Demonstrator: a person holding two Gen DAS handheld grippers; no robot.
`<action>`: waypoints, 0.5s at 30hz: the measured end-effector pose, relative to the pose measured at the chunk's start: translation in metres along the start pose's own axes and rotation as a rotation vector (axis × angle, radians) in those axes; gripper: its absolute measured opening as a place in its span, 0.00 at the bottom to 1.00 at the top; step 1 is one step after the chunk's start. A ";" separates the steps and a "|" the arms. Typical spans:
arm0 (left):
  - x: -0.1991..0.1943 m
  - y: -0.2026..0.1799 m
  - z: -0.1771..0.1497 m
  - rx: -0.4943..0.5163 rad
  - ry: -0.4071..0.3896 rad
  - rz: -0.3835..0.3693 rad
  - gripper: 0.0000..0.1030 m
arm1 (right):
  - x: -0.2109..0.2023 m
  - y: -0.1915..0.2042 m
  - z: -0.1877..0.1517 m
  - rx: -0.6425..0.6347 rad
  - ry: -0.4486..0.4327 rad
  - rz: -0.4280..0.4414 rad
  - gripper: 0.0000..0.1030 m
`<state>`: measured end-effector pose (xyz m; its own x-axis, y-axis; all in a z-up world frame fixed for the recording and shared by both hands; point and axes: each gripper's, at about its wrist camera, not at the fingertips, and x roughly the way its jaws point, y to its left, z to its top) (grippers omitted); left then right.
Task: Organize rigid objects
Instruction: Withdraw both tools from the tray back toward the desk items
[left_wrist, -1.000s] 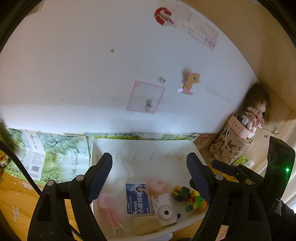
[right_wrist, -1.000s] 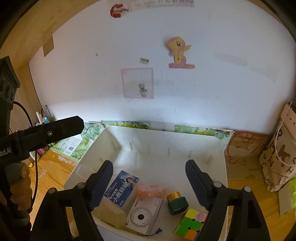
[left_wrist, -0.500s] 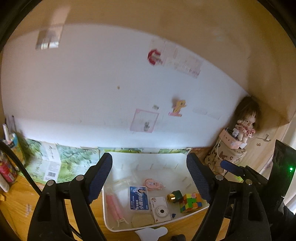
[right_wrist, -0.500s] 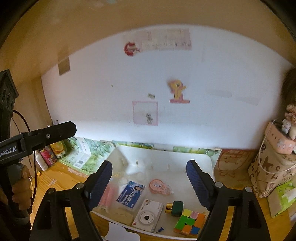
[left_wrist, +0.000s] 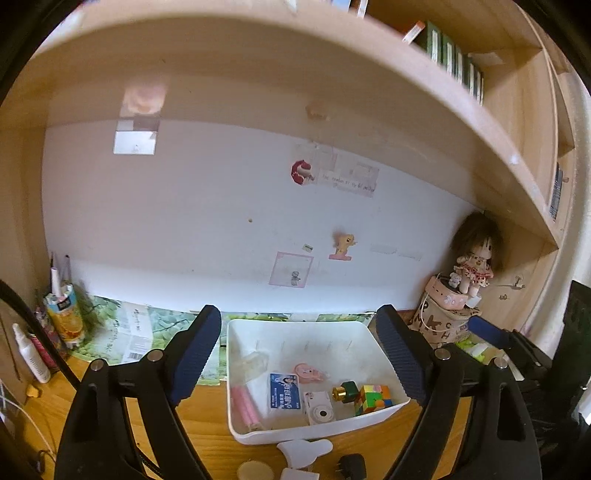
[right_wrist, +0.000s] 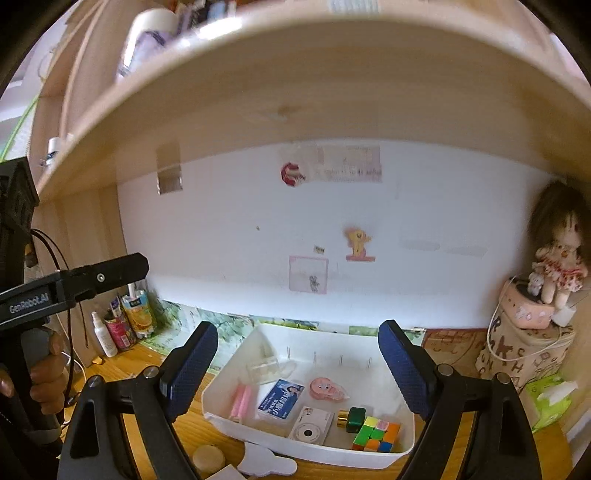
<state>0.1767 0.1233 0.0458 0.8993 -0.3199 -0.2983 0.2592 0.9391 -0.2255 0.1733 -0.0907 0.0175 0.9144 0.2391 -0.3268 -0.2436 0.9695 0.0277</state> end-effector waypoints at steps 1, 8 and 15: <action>-0.005 0.001 -0.001 0.001 -0.002 0.006 0.85 | -0.007 0.002 0.000 -0.001 -0.011 -0.002 0.87; -0.027 0.013 -0.011 -0.008 0.007 0.064 0.85 | -0.038 0.011 -0.011 0.046 -0.072 -0.033 0.99; -0.033 0.027 -0.027 -0.024 0.065 0.116 0.85 | -0.047 0.015 -0.032 0.085 -0.027 -0.043 0.99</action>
<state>0.1446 0.1555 0.0250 0.8978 -0.2170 -0.3831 0.1453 0.9674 -0.2076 0.1162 -0.0888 0.0034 0.9320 0.1976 -0.3039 -0.1769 0.9797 0.0945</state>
